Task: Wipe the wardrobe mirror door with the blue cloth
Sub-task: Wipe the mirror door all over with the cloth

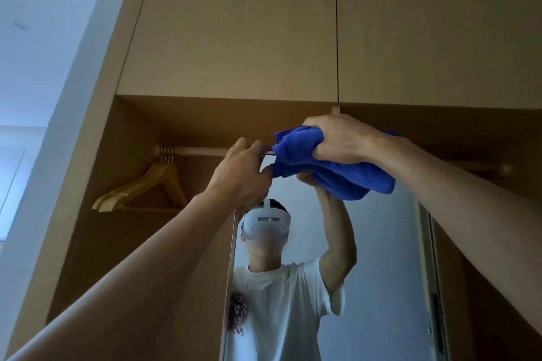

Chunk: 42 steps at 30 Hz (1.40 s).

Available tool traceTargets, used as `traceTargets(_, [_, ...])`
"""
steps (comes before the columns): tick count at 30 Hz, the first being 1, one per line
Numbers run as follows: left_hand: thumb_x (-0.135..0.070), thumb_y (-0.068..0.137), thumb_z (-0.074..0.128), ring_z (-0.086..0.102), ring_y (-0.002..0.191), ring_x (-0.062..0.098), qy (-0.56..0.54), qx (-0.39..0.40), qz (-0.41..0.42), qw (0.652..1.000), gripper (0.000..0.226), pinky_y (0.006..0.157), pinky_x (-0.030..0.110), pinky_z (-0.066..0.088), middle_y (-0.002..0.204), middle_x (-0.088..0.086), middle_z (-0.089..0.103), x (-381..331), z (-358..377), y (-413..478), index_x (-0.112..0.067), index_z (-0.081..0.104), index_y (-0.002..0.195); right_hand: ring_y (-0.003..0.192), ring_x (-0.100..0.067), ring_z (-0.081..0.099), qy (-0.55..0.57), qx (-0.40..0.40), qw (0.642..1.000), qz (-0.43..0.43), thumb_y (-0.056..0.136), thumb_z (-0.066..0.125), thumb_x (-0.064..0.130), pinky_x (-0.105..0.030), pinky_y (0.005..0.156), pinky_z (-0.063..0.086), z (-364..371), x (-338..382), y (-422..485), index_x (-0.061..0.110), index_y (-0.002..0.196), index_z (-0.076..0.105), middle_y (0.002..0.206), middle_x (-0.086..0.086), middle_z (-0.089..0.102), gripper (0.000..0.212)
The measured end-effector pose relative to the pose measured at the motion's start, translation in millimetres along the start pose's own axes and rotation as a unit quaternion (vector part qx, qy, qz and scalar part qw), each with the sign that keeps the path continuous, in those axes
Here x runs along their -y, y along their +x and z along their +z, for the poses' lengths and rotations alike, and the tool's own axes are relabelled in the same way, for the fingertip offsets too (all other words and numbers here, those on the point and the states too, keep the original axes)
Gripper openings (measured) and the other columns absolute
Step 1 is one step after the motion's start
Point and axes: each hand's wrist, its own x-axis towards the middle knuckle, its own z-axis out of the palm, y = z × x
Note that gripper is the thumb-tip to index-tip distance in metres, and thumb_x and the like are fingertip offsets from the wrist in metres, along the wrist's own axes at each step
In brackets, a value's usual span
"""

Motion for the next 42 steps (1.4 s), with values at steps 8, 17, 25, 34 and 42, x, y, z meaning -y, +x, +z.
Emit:
traceTargets(8, [-0.026, 0.098, 0.057, 0.05, 0.133, 0.03, -0.062, 0.001, -0.036, 0.997, 0.069, 0.099, 0.033, 0.041, 0.155, 0.005, 0.037, 19.0, -2.8, -16.7, -0.033, 0.026, 0.159, 0.082, -0.024, 0.064, -0.028, 0.023, 0.997, 0.071, 0.09, 0.059, 0.02, -0.046, 0.077, 0.056, -12.4, -38.5, -22.3, 0.037, 0.09, 0.053, 0.091, -0.002, 0.065, 0.018])
traceTargets(17, [-0.026, 0.096, 0.063, 0.068, 0.091, 0.015, -0.131, 0.033, -0.067, 0.989, 0.075, 0.069, 0.022, 0.048, 0.122, 0.005, 0.065, 23.6, -4.8, -17.9, -0.026, 0.021, 0.158, 0.082, -0.026, 0.065, -0.004, 0.003, 1.0, 0.021, 0.085, 0.057, 0.023, -0.048, 0.077, 0.056, -2.1, 20.3, 3.5, 0.03, 0.1, 0.059, 0.09, -0.003, 0.067, 0.016])
traceTargets(25, [-0.025, 0.097, 0.063, 0.073, 0.086, 0.024, -0.161, 0.053, -0.074, 0.983, 0.07, 0.085, 0.043, 0.061, 0.117, 0.008, 0.07, 30.5, -5.9, -28.6, -0.032, 0.022, 0.154, 0.081, -0.025, 0.064, 0.045, -0.016, 0.998, -0.047, 0.088, 0.058, 0.02, -0.044, 0.075, 0.055, 10.4, 57.5, 27.1, 0.028, 0.095, 0.056, 0.088, -0.003, 0.066, 0.011])
traceTargets(34, [-0.037, 0.081, 0.061, 0.07, 0.084, 0.024, -0.204, 0.076, -0.068, 0.974, 0.076, 0.087, 0.056, 0.06, 0.108, 0.005, 0.071, 35.4, -6.0, -36.2, -0.043, 0.029, 0.149, 0.078, -0.028, 0.064, -0.008, -0.001, 0.998, 0.06, 0.085, 0.058, 0.022, -0.048, 0.075, 0.056, 3.2, 14.9, 11.3, 0.03, 0.09, 0.056, 0.086, -0.008, 0.066, 0.009])
traceTargets(42, [-0.046, 0.078, 0.061, 0.067, 0.111, 0.04, -0.226, 0.084, -0.101, 0.965, 0.086, 0.097, 0.056, 0.056, 0.126, 0.021, 0.067, 30.8, -0.5, -39.0, -0.049, 0.02, 0.154, 0.08, -0.026, 0.065, 0.031, 0.011, 0.999, 0.008, 0.083, 0.054, 0.019, -0.042, 0.072, 0.054, 6.3, 72.3, 32.6, 0.029, 0.094, 0.058, 0.087, -0.005, 0.066, 0.015])
